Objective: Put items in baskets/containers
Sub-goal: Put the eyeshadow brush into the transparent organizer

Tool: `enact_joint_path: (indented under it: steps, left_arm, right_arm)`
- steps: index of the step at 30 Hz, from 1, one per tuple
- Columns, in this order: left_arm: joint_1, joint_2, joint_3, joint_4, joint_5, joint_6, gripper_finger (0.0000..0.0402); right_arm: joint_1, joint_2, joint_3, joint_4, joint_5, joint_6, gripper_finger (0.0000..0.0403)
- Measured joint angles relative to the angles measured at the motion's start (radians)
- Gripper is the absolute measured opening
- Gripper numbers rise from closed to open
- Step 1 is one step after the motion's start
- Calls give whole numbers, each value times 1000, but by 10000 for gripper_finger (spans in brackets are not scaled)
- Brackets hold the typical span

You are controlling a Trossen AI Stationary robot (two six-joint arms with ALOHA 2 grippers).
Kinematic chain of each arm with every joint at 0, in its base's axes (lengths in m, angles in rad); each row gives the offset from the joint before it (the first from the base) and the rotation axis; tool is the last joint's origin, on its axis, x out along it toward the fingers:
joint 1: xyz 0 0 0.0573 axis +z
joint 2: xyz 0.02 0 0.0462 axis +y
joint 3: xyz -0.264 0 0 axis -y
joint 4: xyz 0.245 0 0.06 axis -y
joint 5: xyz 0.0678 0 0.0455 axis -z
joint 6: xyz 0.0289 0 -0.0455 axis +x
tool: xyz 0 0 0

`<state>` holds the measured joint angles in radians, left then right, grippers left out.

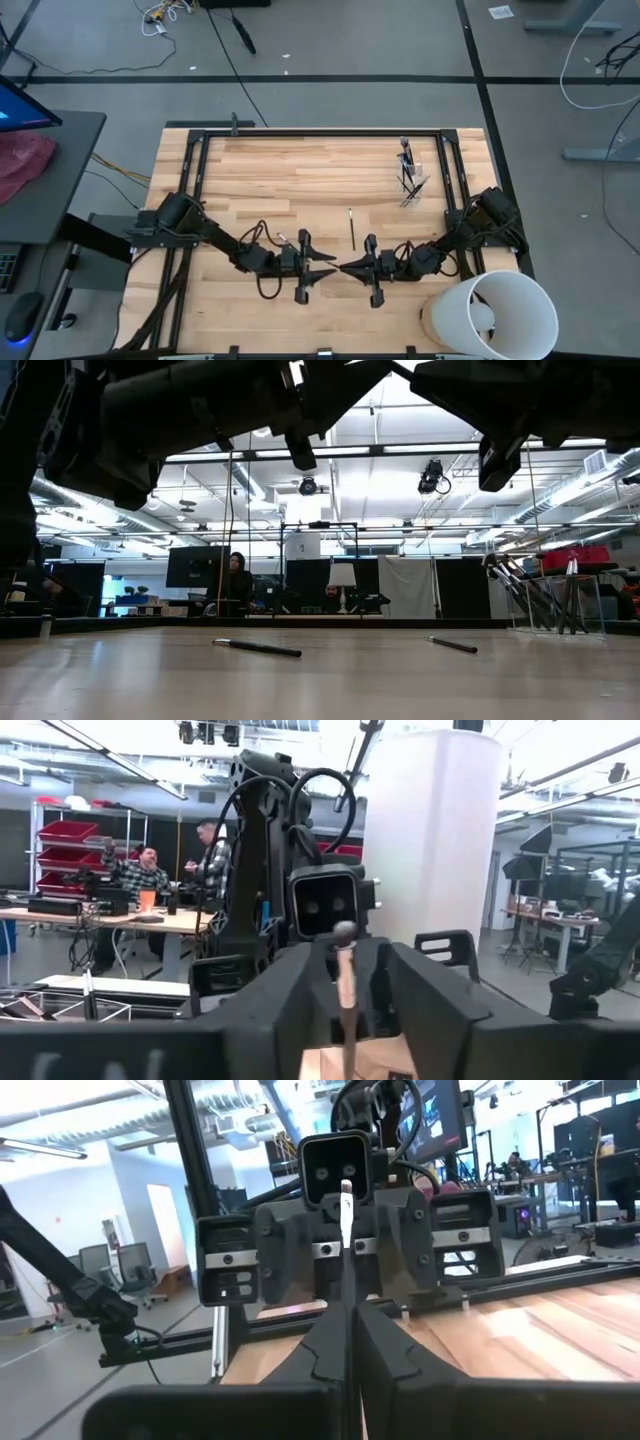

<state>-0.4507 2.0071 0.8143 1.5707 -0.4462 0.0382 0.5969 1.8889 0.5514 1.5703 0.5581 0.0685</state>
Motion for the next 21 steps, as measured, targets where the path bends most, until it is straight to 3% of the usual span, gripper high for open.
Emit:
enact_joint_path:
  steps: [9,13,16,21]
  left_arm:
    - [0,0,0,-10,43,-3,19]
    - [0,-2,0,-49,40,-8,17]
    - [0,-37,-1,-169,30,-43,14]
    - [-1,-141,0,-467,2,-116,14]
  right_arm:
    - [12,0,0,-6,0,12,16]
    - [12,0,-12,-44,6,61,39]
    - [12,-17,-45,-105,27,141,66]
    - [12,-144,-81,-440,28,317,118]
